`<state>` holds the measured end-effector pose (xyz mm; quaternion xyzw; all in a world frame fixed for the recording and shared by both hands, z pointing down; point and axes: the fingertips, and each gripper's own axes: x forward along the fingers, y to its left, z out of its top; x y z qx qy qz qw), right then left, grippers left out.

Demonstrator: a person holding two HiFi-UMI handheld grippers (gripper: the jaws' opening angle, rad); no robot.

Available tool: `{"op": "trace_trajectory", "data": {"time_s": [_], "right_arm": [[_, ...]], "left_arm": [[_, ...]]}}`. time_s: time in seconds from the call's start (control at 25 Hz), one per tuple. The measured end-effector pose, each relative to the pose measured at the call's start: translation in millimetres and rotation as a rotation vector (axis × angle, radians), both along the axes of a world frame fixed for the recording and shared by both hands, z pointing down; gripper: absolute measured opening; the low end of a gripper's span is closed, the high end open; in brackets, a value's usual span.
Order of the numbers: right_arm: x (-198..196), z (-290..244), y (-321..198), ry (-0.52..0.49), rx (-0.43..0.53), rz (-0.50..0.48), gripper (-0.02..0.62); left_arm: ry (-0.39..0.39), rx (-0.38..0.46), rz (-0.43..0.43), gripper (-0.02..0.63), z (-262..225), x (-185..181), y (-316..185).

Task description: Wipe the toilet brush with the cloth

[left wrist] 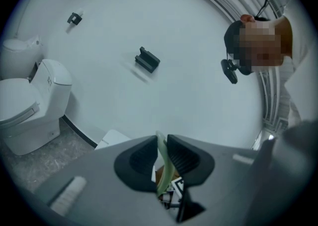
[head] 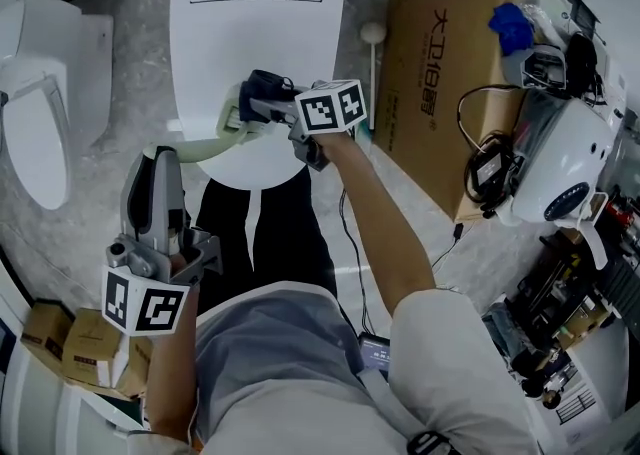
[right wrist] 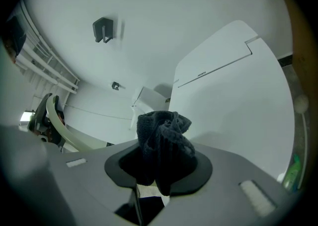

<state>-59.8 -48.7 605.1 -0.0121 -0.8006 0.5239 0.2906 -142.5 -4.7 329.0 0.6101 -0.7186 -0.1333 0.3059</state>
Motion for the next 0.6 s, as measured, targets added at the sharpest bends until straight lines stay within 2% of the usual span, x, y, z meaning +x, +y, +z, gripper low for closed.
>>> {"op": "trace_trajectory", "data": {"time_s": [0.6], "right_arm": [[22,10,-5,-0.019,-0.092,0.135,0.114]], "left_arm": [[-0.009,0.002,0.006,0.000,0,1,6]]}}
